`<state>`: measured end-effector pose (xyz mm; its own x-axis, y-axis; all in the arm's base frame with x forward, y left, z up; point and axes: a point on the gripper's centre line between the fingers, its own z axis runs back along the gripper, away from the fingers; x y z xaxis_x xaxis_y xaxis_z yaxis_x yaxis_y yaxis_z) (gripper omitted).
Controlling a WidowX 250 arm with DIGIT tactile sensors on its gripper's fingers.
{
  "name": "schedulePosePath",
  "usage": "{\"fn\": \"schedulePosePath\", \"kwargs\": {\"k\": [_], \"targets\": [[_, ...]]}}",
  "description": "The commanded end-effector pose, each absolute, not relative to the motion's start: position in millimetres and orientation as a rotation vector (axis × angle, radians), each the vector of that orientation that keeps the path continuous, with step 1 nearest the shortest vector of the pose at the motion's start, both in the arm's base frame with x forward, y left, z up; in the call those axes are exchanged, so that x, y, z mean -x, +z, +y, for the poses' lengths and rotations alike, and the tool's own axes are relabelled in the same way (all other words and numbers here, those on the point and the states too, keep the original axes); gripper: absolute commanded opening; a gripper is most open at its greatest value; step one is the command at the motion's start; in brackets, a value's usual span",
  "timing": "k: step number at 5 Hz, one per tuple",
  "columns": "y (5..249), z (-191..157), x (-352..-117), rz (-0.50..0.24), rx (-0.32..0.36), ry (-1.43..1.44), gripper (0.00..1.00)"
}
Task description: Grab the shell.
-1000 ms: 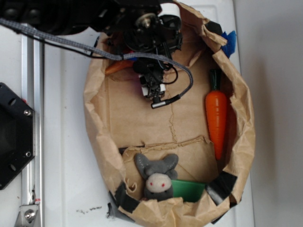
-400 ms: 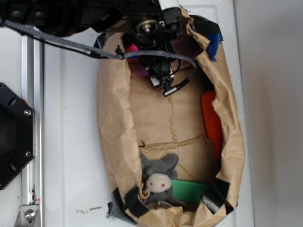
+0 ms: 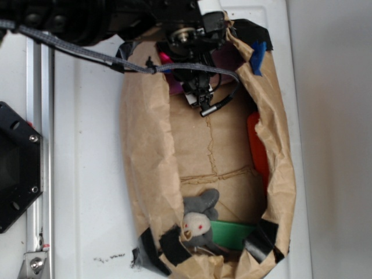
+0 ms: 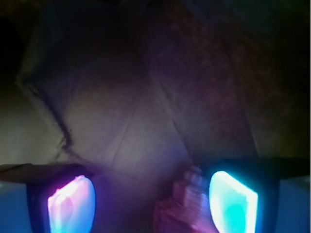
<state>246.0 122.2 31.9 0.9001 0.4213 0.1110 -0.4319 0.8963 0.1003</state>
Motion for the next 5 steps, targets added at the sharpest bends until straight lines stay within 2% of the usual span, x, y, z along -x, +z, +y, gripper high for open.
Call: {"fn": "schedulePosePath", "kwargs": {"k": [1,2,5], "targets": [[24.3,126.1,-242.8,-0.049,-0.075,0.402,0.90],[25.0,124.1,-242.1,-0.055,-0.074,0.389,0.00],[37.1,122.1,-243.5,-0.090,-0.067,0.370,0.00]]}}
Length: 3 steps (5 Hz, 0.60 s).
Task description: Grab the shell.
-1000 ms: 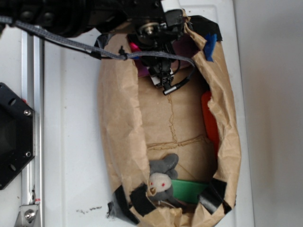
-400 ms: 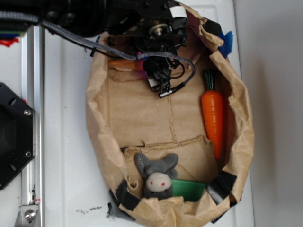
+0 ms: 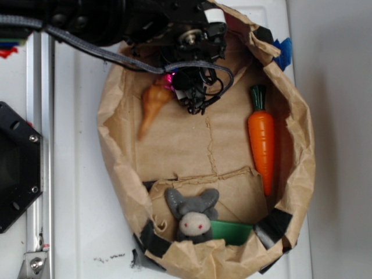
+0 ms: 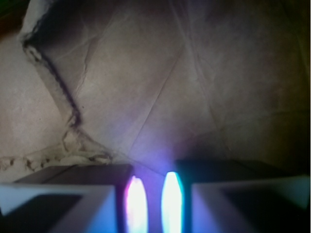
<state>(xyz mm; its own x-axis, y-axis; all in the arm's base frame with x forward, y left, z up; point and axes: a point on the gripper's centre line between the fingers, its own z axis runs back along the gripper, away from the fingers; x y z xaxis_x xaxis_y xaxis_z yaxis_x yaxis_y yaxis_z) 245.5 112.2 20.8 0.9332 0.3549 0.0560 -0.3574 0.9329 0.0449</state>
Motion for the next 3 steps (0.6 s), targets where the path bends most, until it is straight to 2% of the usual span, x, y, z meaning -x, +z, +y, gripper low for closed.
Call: {"fn": "schedulePosePath", "kwargs": {"k": [1,2,3], "targets": [[46.1,117.5,-244.4,-0.110,-0.061,0.353,0.00],[67.3,102.0,-248.2,-0.170,-0.039,0.317,0.00],[96.0,90.7,-244.3,-0.192,-0.004,0.337,0.08]]}}
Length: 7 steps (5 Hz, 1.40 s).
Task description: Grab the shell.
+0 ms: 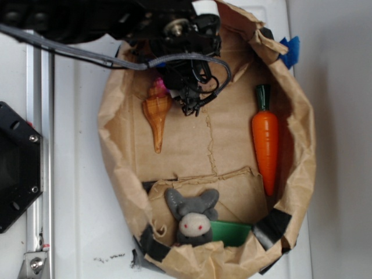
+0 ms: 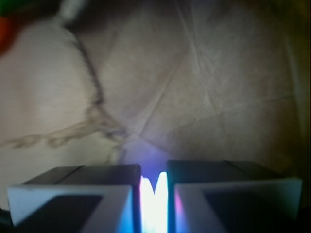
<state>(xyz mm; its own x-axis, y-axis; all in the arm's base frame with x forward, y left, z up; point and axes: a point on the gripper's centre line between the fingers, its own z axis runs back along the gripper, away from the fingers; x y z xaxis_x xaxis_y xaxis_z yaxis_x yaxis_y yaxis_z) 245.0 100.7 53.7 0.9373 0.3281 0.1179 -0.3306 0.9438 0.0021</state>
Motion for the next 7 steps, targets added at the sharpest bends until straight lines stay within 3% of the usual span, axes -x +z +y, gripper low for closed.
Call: {"fn": "schedulePosePath", "kwargs": {"k": [1,2,5,6,7], "targets": [[94.8,91.5,-234.2,-0.153,-0.006,0.365,1.00],[77.0,93.5,-229.9,-0.111,-0.049,0.363,1.00],[53.3,107.3,-219.3,-0.012,-0.096,0.409,1.00],[52.1,104.0,-217.2,-0.001,-0.081,0.394,1.00],[53.4,97.7,-216.7,-0.011,-0.001,0.407,1.00]]}}
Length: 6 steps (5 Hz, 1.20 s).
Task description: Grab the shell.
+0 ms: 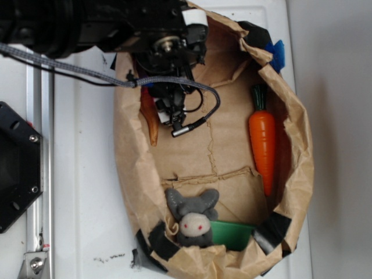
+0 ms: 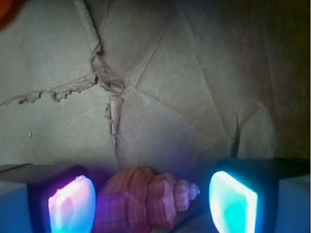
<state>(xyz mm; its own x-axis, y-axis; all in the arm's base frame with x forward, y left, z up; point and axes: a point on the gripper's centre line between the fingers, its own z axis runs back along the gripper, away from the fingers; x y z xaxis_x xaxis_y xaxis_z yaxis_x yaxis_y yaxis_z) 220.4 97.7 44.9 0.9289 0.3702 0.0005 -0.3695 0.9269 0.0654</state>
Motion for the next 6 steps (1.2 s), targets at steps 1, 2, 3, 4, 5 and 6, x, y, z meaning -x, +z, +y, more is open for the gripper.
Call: {"fn": "schedulePosePath", "kwargs": {"k": [1,2,3,4,5,6], "targets": [[63.3,95.9,-216.9,-0.080,0.025,0.584,1.00],[66.7,90.2,-216.9,-0.089,-0.001,0.703,1.00],[66.9,91.1,-216.1,-0.048,-0.067,0.855,1.00],[69.6,92.2,-219.7,-0.086,-0.038,0.942,1.00],[69.5,91.9,-222.8,-0.099,-0.049,0.969,1.00],[65.4,92.7,-222.2,-0.093,-0.055,0.966,1.00]]}}
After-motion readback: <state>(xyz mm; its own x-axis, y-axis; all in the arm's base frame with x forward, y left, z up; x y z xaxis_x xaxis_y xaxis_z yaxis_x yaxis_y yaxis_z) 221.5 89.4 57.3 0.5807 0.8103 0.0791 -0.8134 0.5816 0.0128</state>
